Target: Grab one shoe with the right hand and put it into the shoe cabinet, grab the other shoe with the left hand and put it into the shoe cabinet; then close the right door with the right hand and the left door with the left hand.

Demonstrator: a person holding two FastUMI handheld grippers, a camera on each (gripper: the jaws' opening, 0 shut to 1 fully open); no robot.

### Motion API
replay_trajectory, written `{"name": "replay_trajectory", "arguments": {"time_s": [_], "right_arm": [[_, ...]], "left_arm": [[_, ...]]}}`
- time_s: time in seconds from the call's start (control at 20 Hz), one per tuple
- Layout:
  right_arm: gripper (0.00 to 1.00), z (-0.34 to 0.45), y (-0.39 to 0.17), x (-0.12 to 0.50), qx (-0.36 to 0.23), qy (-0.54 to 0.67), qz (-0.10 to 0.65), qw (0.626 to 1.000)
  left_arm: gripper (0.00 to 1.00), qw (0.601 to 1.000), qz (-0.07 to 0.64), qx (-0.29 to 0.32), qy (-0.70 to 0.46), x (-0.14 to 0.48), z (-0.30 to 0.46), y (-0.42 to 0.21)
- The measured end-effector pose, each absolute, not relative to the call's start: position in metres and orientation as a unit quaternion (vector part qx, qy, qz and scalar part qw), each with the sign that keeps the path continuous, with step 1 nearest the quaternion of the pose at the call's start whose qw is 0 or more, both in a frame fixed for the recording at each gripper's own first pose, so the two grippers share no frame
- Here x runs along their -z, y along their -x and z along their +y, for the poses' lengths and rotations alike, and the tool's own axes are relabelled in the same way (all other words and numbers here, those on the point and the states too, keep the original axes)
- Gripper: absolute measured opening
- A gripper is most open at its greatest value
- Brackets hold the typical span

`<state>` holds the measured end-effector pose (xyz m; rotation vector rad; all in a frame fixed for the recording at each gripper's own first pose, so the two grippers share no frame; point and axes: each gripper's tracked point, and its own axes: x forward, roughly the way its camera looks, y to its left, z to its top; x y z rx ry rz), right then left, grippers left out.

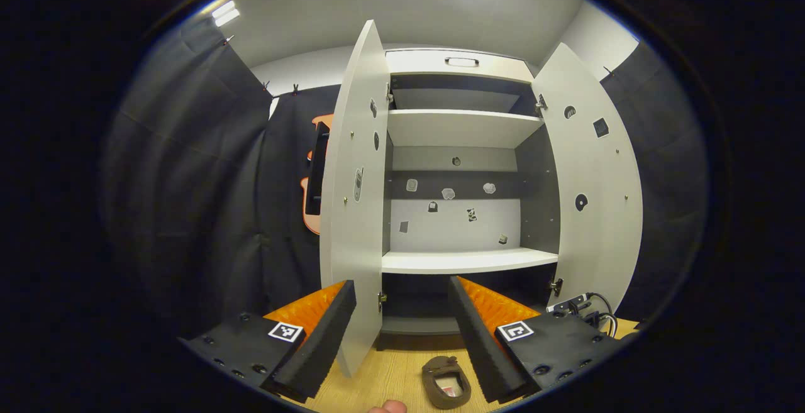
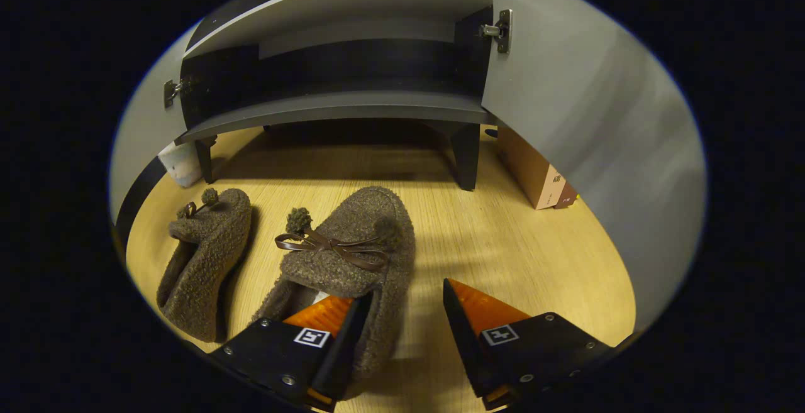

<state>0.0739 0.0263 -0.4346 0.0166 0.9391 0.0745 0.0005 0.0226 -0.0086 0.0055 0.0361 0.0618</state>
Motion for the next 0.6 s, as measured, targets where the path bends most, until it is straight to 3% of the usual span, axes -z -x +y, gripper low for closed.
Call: {"name": "replay_trajectory", "arguments": {"time_s": [0.05,0.1,0.2,0.35,0.5,0.6], "right_arm": [[0.67,0.031,-0.073,0.436,-0.039,-0.018,0.452,0.891],[0.50,0.035,-0.072,0.436,-0.041,-0.024,0.448,0.893],[0.33,0.035,-0.072,0.435,-0.041,-0.034,0.446,0.893],[0.24,0.034,-0.075,0.434,-0.055,-0.037,0.442,0.894],[0.05,0.029,-0.076,0.428,-0.040,-0.033,0.420,0.906],[0.03,0.026,-0.072,0.419,-0.041,-0.028,0.409,0.911]], "left_arm": [[0.96,0.999,0.018,-0.032,-0.004,0.008,0.022,0.001],[0.96,0.999,0.018,-0.033,-0.004,0.008,0.023,0.001],[0.99,0.999,0.021,-0.032,-0.001,0.010,0.022,0.000],[0.96,0.999,0.020,-0.032,0.001,0.010,0.022,0.000],[0.96,0.999,0.015,-0.033,-0.002,0.009,0.023,-0.001],[0.96,0.999,0.016,-0.034,-0.002,0.009,0.024,-0.003]]}}
